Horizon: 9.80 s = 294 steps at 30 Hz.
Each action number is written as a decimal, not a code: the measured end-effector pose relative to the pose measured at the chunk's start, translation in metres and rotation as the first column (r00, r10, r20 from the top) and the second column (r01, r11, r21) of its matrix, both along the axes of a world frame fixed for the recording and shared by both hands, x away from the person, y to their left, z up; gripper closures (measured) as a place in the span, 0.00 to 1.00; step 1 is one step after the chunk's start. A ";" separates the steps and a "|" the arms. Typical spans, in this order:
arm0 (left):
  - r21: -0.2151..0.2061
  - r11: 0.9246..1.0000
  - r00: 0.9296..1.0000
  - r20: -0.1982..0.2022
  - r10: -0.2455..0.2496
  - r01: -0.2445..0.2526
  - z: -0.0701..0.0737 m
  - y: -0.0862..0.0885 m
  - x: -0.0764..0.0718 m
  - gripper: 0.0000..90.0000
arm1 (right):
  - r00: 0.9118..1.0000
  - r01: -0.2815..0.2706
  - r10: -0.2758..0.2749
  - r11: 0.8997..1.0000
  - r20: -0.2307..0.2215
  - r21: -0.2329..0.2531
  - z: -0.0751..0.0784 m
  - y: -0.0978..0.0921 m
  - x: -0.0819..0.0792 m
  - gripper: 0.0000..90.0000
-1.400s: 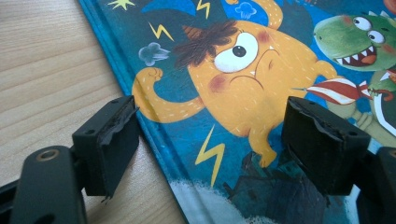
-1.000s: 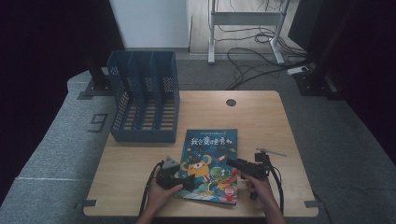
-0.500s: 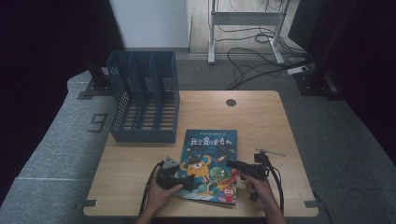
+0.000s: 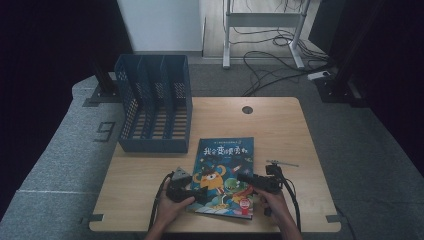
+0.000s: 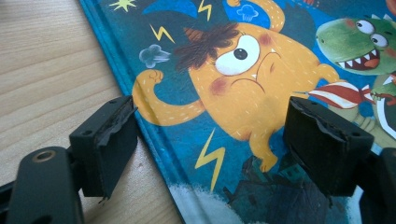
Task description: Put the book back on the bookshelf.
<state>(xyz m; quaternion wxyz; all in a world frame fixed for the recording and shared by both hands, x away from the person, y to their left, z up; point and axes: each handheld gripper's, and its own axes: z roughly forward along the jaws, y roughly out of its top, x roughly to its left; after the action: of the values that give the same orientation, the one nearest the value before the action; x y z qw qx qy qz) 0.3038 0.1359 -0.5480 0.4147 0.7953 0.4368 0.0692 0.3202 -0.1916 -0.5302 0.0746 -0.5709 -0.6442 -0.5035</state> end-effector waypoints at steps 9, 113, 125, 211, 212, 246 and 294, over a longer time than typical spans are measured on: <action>0.009 1.000 1.000 0.003 -0.004 0.004 0.000 0.000 0.000 0.20 | 0.999 0.016 -0.013 0.997 0.045 -0.071 -0.003 0.003 0.003 0.40; 0.144 0.971 0.981 -0.003 -0.195 0.193 0.010 -0.029 -0.034 0.20 | 0.986 0.134 -0.142 0.987 0.085 0.092 0.011 -0.053 0.038 0.84; 0.170 0.962 0.977 -0.025 -0.211 0.212 0.008 -0.034 -0.036 0.16 | 0.984 0.147 -0.156 0.984 0.090 0.097 0.011 -0.057 0.038 0.84; 0.144 0.969 0.980 -0.011 -0.199 0.199 0.004 -0.040 -0.030 0.08 | 0.912 0.071 -0.091 0.995 0.399 0.066 0.062 -0.041 0.008 0.88; 0.143 0.970 0.980 -0.011 -0.199 0.198 0.004 -0.040 -0.030 0.08 | 0.909 0.068 -0.089 0.995 0.407 0.066 0.063 -0.040 0.007 0.88; 0.193 0.967 0.980 0.069 -0.184 0.168 0.007 -0.046 -0.035 0.09 | 0.848 0.022 -0.038 0.999 0.529 0.036 0.084 -0.030 -0.010 0.89; 0.253 0.948 0.975 0.059 -0.216 0.195 0.002 -0.059 -0.042 0.16 | 0.774 -0.044 0.022 0.999 0.633 0.019 0.092 -0.021 -0.021 0.90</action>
<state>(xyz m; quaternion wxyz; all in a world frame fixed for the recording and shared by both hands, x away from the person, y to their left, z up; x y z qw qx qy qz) 0.2620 0.0766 -0.5459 0.3363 0.8780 0.3212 0.1131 0.2990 -0.2130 -0.4384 -0.1278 -0.3561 -0.6333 -0.6751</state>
